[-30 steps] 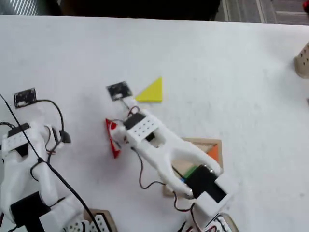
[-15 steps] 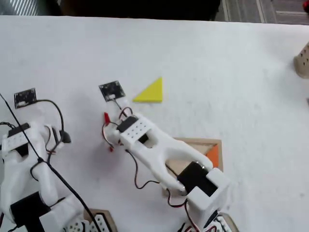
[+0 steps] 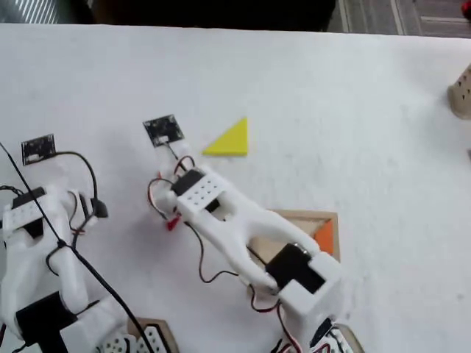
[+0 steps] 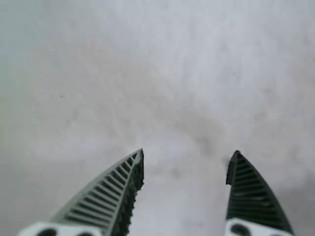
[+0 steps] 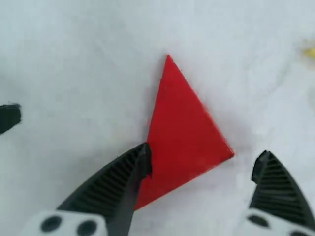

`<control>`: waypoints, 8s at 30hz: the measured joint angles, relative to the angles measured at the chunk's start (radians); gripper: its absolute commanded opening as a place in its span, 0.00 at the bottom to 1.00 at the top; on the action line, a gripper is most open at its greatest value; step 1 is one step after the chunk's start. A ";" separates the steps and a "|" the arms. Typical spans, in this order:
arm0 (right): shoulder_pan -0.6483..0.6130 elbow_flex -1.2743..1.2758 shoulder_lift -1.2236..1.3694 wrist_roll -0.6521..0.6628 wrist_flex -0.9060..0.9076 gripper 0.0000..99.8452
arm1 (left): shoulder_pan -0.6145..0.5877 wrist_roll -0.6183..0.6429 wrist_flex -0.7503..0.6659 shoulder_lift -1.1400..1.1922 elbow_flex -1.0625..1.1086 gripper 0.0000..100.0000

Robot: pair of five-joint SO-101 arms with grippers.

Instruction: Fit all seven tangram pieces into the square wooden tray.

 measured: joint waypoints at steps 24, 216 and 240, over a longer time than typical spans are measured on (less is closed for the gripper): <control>0.006 -0.077 0.104 0.000 -0.025 0.11 | 0.000 0.000 0.000 0.000 0.000 0.27; 0.213 -0.569 0.302 0.641 0.733 0.25 | -0.002 0.002 0.000 0.000 0.000 0.27; 0.244 -0.493 0.236 0.595 0.605 0.33 | -0.002 0.002 0.000 0.000 0.000 0.27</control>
